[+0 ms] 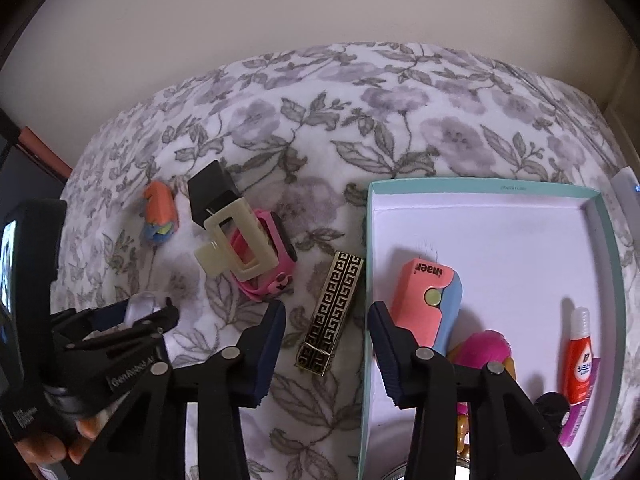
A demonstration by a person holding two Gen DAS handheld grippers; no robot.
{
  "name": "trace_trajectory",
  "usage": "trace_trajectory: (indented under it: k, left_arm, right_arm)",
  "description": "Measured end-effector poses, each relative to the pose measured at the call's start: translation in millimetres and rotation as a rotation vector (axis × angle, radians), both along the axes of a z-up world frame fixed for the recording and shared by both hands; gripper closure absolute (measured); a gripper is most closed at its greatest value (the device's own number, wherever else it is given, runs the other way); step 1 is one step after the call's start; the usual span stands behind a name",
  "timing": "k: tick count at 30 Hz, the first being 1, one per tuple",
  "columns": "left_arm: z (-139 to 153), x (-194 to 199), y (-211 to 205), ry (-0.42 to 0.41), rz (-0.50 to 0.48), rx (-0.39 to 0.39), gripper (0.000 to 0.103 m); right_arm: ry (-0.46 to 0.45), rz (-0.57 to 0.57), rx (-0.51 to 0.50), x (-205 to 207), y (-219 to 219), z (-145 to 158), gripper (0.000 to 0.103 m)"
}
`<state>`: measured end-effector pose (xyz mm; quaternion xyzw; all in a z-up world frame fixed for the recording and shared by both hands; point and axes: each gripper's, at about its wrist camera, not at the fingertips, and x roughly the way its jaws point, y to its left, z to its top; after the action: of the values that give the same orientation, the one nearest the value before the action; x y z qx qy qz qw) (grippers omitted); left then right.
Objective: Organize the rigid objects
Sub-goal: 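Grasp the black-and-gold patterned bar with the right tool while the left tool holds the white ring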
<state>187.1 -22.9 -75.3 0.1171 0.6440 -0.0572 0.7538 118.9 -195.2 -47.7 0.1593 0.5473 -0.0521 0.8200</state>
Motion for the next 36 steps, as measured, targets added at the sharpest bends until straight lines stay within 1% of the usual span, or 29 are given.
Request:
trace_trajectory:
  k: [2,6,10,12,20,21,22,29,33,36]
  left_arm:
    - [-0.3,1.8,5.0,0.007,0.014,-0.018,0.05]
    - [-1.8,3.0,7.6,0.009,0.023,-0.019,0.05]
    - [-2.6,6.5,14.1,0.014,0.03,-0.03,0.05]
    - [-0.2,3.3,7.9,0.015,0.033,-0.033,0.05]
    - [-0.9,5.1,14.5,0.022,0.048,-0.048,0.05]
    - [-0.9,5.2,14.6,0.023,0.05,-0.049,0.05]
    - [-0.6,5.0,14.7,0.023,0.051,-0.05,0.05]
    - [-0.6,4.7,13.4,0.024,0.056,-0.058,0.05]
    - [-2.0,5.8,14.2,0.027,0.061,-0.063,0.05]
    - [-1.9,6.1,14.4,0.026,0.058,-0.061,0.05]
  right_arm:
    - [0.003,-0.003,0.0,0.3,-0.3,0.2,0.057]
    - [-0.007,0.003,-0.006,1.0,2.6,3.6,0.058]
    - [-0.017,0.034,0.003,2.9,11.2,6.7,0.058]
    - [-0.003,0.041,-0.01,4.5,15.1,3.8,0.058]
    - [0.07,0.038,-0.047,7.9,21.5,-13.1,0.058]
    - [0.077,0.038,-0.054,8.4,22.4,-15.0,0.062]
    - [0.079,0.04,-0.06,9.1,23.2,-15.6,0.066]
    - [0.084,0.045,-0.086,12.4,29.9,-16.4,0.065]
    - [0.083,0.07,-0.078,13.7,36.2,-15.6,0.064]
    - [0.094,0.066,-0.087,14.1,36.8,-16.4,0.064]
